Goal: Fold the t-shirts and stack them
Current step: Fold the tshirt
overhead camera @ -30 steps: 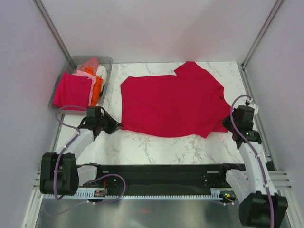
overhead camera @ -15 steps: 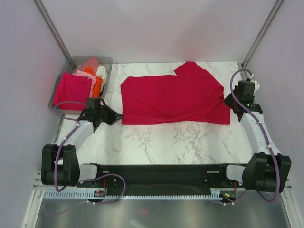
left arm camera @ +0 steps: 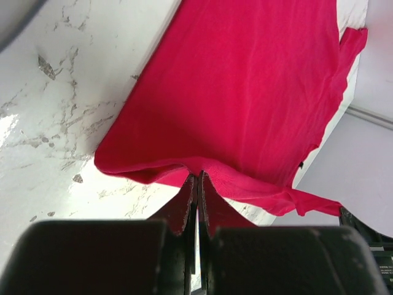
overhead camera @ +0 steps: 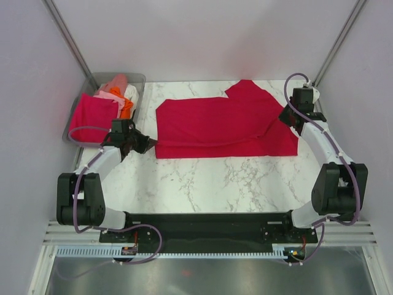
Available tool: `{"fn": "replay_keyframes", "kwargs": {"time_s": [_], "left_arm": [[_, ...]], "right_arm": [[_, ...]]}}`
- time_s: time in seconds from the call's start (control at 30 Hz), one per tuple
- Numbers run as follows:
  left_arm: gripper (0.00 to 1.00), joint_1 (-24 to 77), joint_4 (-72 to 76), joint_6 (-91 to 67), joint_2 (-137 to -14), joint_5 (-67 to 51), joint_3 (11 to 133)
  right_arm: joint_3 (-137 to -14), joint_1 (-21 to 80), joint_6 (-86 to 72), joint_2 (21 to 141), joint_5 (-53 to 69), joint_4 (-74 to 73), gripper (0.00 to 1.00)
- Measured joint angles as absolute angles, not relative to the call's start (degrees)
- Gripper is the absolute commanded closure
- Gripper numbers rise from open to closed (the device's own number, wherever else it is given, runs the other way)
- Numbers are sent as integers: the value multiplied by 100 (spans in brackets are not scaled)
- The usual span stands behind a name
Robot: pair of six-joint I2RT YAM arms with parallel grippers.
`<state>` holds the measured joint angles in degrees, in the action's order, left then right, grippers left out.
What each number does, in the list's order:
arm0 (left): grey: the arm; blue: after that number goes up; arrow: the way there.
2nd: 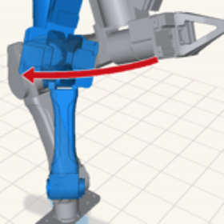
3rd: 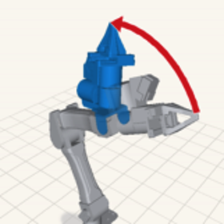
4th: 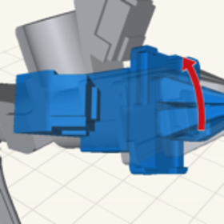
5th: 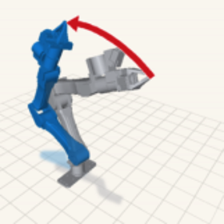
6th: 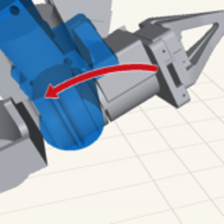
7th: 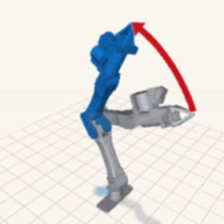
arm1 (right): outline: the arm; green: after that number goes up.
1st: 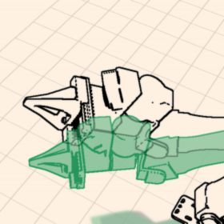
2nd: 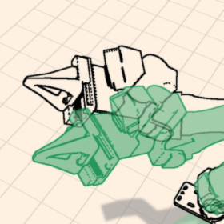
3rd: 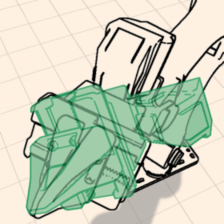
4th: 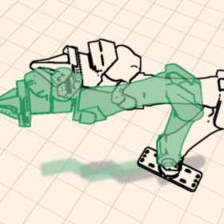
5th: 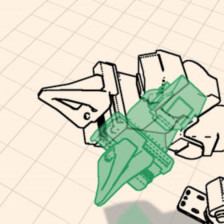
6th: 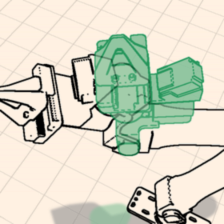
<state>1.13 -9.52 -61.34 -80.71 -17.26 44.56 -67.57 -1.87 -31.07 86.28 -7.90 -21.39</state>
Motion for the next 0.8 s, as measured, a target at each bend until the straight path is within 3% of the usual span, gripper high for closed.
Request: {"fn": "replay_keyframes", "kwargs": {"time_s": [0.8], "left_arm": [[98,97,-543,-6204,-9312,-1656,5087]], "right_arm": [[-8348,-54,-3103,10313,-941,-2163,100]]}}
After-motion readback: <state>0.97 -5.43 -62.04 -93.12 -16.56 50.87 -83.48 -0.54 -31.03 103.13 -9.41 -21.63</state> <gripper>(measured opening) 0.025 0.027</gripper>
